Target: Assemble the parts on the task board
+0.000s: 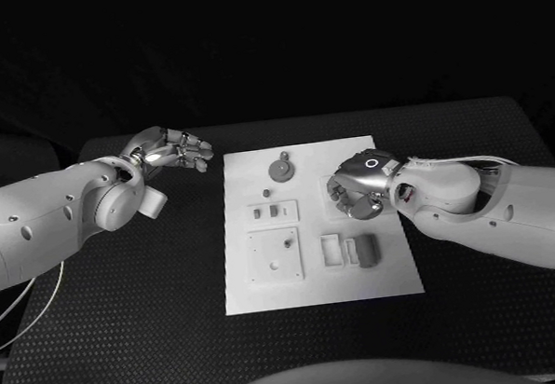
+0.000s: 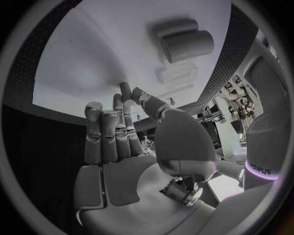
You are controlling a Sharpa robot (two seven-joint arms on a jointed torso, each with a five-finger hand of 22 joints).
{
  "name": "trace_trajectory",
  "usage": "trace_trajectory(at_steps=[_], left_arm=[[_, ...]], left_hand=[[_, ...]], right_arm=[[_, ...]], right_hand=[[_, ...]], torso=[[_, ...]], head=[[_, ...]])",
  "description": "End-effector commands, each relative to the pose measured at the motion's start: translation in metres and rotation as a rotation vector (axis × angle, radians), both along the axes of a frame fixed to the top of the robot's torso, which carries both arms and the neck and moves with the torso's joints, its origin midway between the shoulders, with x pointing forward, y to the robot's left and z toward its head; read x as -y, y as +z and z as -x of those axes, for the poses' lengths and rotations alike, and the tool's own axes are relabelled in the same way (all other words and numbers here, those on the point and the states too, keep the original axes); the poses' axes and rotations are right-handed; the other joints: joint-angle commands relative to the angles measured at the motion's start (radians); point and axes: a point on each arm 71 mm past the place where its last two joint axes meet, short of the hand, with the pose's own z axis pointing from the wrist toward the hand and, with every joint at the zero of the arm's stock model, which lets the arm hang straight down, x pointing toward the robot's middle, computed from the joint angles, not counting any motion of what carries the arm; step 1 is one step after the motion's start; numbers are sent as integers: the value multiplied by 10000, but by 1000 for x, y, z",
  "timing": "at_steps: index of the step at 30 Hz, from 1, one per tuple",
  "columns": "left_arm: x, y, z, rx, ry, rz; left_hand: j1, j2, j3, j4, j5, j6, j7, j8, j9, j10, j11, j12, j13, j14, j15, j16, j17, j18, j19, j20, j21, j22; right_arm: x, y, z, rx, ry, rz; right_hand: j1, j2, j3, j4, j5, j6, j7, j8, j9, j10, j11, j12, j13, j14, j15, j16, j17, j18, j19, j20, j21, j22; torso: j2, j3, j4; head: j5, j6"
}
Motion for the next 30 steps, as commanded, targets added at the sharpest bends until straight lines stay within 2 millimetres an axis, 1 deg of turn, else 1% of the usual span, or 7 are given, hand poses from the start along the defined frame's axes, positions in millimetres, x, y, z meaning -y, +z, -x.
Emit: trace_trajectory(at_steps=[1, 3, 6, 7, 14, 22, 30], left_arm=[[2, 1, 0, -42, -139, 148], [2, 1, 0, -44, -142, 148], [2, 1, 0, -45, -142, 149], [1, 1, 0, -43, -137, 147], [1, 1, 0, -53, -136, 145], [1, 1, 0, -56, -153, 155], [1, 0, -1, -54, -136, 147]], left_hand=[[-90, 24, -48, 6, 11, -18, -7, 34, -10, 16, 16, 17, -19, 37, 35, -37, 15, 49, 41, -12, -30, -14], [-93, 28, -49, 6, 11, -19, -7, 34, -10, 17, 16, 18, -21, 37, 35, -38, 17, 49, 41, -12, -30, -15], [-96, 31, -50, 6, 11, -20, -6, 35, -11, 16, 16, 18, -22, 38, 35, -40, 19, 49, 42, -12, -30, -16], [-97, 32, -50, 6, 11, -20, -7, 35, -11, 17, 16, 18, -23, 38, 35, -41, 20, 49, 42, -12, -30, -16], [-102, 38, -51, 5, 11, -19, -7, 38, -12, 18, 15, 19, -26, 40, 34, -45, 25, 50, 42, -13, -30, -18], [-110, 40, -55, 4, 10, -20, -7, 39, -14, 18, 15, 18, -31, 40, 35, -50, 30, 49, 41, -13, -30, -20], [-121, 50, -57, 7, 10, -21, -7, 41, -15, 18, 16, 19, -35, 41, 35, -56, 36, 49, 42, -13, -30, -23]], right_arm=[[-3, 0, 2, 127, 223, 3], [-4, 0, 2, 149, 224, -1], [-3, 1, 2, 216, 218, -11], [-3, 1, 2, 229, 202, -2], [-3, 2, 2, 376, 203, -39], [-5, 3, 3, 566, 262, -123], [-7, 6, 6, 640, 416, -287]], right_hand=[[57, 208, 6, -70, 59, 98, -14, 62, 19, 101, -21, 76, 110, 21, -72, -24, -12, 695, 43, -25, 18, 157], [111, 319, 20, -89, 58, 186, -48, 104, 42, 173, -59, 128, 171, 50, -108, -26, -15, 695, 50, -34, 30, 165], [246, 644, 63, -119, 59, 327, -106, 175, 89, 299, -133, 212, 274, 102, -180, -30, -20, 695, 65, -66, 61, 179], [276, 698, 71, -123, 60, 345, -115, 184, 97, 321, -146, 226, 296, 112, -192, -31, -20, 695, 66, -75, 69, 182], [323, 656, 88, -117, 65, 416, -142, 212, 124, 387, -182, 267, 368, 142, -226, -47, -27, 695, 70, -91, 87, 184], [407, 872, 179, -117, 65, 488, -180, 241, 164, 537, -251, 342, 469, 242, -297, -52, -31, 695, 150, -132, 143, 184], [437, 918, 218, -115, 64, 558, -215, 276, 213, 682, -311, 394, 534, 348, -354, -63, -40, 695, 221, -172, 203, 189]], torso=[[0, -2, 0], [2, 0, -3], [2, 0, 2], [0, -1, 6], [1, 0, 0], [0, 3, -1], [-1, 3, 4]], head=[[-7, -11], [0, -11], [-3, -18], [-6, -17], [0, -24], [6, -28], [2, -39]])
